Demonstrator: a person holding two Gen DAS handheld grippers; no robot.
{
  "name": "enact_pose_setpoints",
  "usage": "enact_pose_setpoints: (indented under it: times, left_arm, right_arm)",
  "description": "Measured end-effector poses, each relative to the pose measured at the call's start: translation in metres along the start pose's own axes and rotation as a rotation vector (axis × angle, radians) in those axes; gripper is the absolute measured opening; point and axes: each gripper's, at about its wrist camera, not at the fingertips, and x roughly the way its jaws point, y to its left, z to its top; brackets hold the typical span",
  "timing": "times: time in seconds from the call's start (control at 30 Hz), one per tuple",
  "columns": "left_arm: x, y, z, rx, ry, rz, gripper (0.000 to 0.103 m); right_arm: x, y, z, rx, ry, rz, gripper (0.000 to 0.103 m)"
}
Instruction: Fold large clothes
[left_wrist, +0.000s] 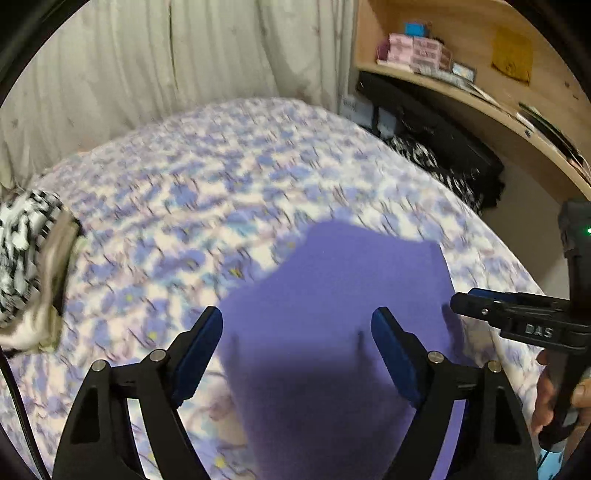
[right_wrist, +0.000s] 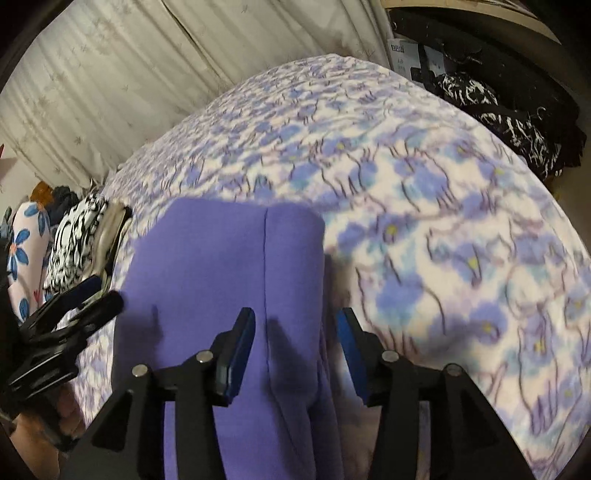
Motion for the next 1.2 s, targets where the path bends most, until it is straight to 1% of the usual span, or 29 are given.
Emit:
enact_pose_setpoints:
  times: [0.03, 0.07, 0.1, 0.13, 0.23, 0.3, 0.37, 0.43, 0.47, 0.5, 0.57, 0.6, 0.63, 0.67, 0.73, 0.77, 0.8, 0.9, 1.0, 1.1, 1.17, 1.2]
  left_arm:
    - [-0.001, 0.002, 0.003, 0.011, -0.007, 0.023, 0.07]
    - [0.001, 0.004, 0.005, 0.026, -0.003, 0.06, 0.067]
    - [0.004, 0.006, 0.006, 0.029, 0.01, 0.084, 0.062]
    - [0.008, 0.009, 0.007, 0.025, 0.022, 0.091, 0.056]
    - [0.026, 0.019, 0.003, -0.026, 0.096, 0.059, 0.047]
    - [0.035, 0.024, 0.0, -0.062, 0.109, 0.03, 0.047]
    - [0.041, 0.024, -0.001, -0.071, 0.118, 0.006, 0.047]
    - [0.049, 0.023, -0.002, -0.085, 0.142, -0.023, 0.047]
    - [0.054, 0.022, -0.001, -0.094, 0.16, -0.038, 0.047]
    - [0.058, 0.02, -0.001, -0.094, 0.167, -0.038, 0.047]
    - [0.063, 0.012, 0.002, -0.061, 0.171, -0.012, 0.05]
    - [0.066, 0.007, 0.002, -0.04, 0.17, 0.006, 0.052]
    - [0.068, 0.004, 0.002, -0.025, 0.168, 0.018, 0.054]
    - [0.071, -0.001, 0.001, -0.001, 0.16, 0.038, 0.055]
    - [0.074, -0.004, 0.001, 0.018, 0.151, 0.053, 0.056]
    - [0.075, -0.005, 0.001, 0.02, 0.145, 0.059, 0.056]
    - [0.074, -0.005, 0.001, 0.013, 0.14, 0.061, 0.056]
    - [0.07, -0.001, 0.001, -0.011, 0.127, 0.045, 0.057]
    - [0.062, 0.006, 0.0, -0.037, 0.116, 0.024, 0.059]
    - [0.052, 0.013, 0.0, -0.079, 0.126, -0.013, 0.06]
    - [0.044, 0.014, -0.001, -0.091, 0.129, -0.029, 0.063]
    - [0.038, 0.014, -0.002, -0.089, 0.131, -0.036, 0.067]
  right_arm:
    - [0.002, 0.003, 0.005, -0.006, -0.012, 0.001, 0.047]
    - [0.002, 0.007, 0.01, -0.01, -0.03, 0.0, 0.047]
    - [0.002, 0.011, 0.012, -0.015, -0.045, -0.004, 0.047]
    - [0.002, 0.016, 0.016, -0.022, -0.065, -0.01, 0.047]
    - [0.005, 0.031, 0.022, -0.053, -0.099, 0.002, 0.047]
    - [0.018, 0.039, 0.024, -0.095, -0.09, -0.011, 0.047]
    - [0.039, 0.038, 0.023, -0.114, -0.042, -0.053, 0.047]
    - [0.062, 0.027, 0.021, -0.104, 0.026, -0.095, 0.044]
    - [0.067, 0.022, 0.02, -0.101, 0.042, -0.116, 0.044]
    - [0.072, 0.017, 0.018, -0.098, 0.052, -0.137, 0.044]
    - [0.074, 0.006, 0.017, -0.068, 0.059, -0.135, 0.045]
    - [0.075, 0.002, 0.016, -0.056, 0.063, -0.14, 0.048]
    - [0.078, -0.002, 0.015, -0.045, 0.068, -0.144, 0.054]
    - [0.082, -0.005, 0.013, -0.036, 0.077, -0.145, 0.057]
    - [0.092, -0.011, 0.009, -0.007, 0.098, -0.138, 0.065]
    - [0.094, -0.014, 0.009, 0.006, 0.101, -0.13, 0.067]
    - [0.095, -0.017, 0.009, 0.02, 0.102, -0.118, 0.069]
    - [0.092, -0.022, 0.009, 0.045, 0.101, -0.087, 0.069]
    - [0.082, -0.02, 0.009, 0.056, 0.08, -0.068, 0.069]
    - [0.07, -0.016, 0.011, 0.056, 0.055, -0.063, 0.07]
    - [0.059, -0.012, 0.011, 0.05, 0.041, -0.066, 0.07]
    - [0.054, -0.01, 0.011, 0.046, 0.036, -0.064, 0.07]
